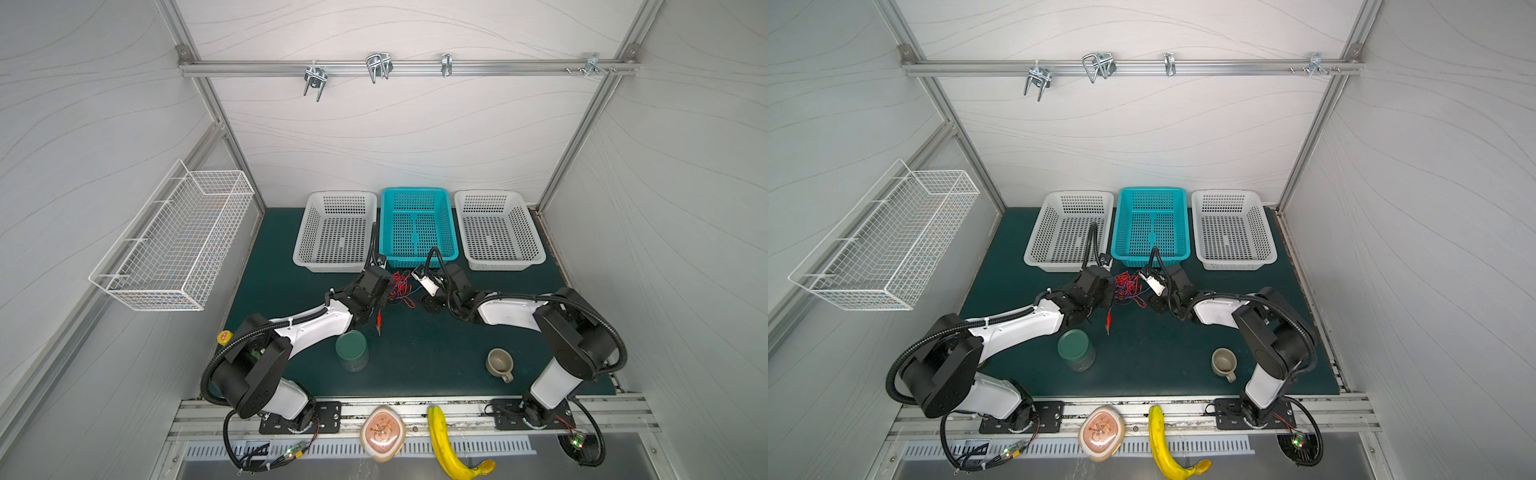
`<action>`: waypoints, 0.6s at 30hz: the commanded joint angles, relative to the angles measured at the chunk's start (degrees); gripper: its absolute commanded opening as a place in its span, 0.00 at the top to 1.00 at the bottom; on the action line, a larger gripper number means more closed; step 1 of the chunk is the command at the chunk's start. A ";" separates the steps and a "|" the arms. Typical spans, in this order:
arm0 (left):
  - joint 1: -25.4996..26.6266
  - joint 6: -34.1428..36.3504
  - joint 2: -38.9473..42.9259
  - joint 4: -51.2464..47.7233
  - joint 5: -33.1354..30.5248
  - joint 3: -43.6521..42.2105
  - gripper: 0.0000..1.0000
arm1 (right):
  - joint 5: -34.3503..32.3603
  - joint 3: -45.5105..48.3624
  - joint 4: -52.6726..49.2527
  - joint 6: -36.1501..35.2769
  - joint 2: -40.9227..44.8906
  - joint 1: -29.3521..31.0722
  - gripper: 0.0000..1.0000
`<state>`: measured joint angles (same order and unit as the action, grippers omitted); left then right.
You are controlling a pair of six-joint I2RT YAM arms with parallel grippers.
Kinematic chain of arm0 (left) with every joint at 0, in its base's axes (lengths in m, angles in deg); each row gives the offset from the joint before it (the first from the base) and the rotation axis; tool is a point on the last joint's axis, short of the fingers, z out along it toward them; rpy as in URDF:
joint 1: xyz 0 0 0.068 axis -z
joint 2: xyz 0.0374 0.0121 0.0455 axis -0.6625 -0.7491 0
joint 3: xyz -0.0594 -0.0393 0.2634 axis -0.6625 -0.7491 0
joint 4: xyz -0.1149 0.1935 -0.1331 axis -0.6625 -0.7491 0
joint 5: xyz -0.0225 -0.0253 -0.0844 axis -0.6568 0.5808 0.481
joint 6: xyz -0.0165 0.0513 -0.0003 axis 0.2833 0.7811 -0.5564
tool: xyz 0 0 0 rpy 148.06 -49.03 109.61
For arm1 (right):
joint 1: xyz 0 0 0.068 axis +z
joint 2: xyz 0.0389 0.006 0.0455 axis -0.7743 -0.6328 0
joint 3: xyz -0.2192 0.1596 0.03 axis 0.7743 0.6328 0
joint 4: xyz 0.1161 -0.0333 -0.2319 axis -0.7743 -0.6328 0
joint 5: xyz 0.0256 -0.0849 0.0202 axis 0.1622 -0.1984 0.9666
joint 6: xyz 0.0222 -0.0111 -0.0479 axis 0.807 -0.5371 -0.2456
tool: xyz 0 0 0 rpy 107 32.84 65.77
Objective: Untangle the cables
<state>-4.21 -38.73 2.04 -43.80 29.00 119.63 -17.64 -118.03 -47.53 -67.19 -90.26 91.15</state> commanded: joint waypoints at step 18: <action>0.12 -0.62 -1.48 -0.41 -1.92 3.29 1.00 | -3.77 -0.69 2.21 -1.71 -2.15 0.47 1.00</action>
<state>-4.21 -38.78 1.45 -44.63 28.24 120.26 -21.25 -120.22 -43.82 -68.90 -95.55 91.21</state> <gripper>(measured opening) 0.052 0.059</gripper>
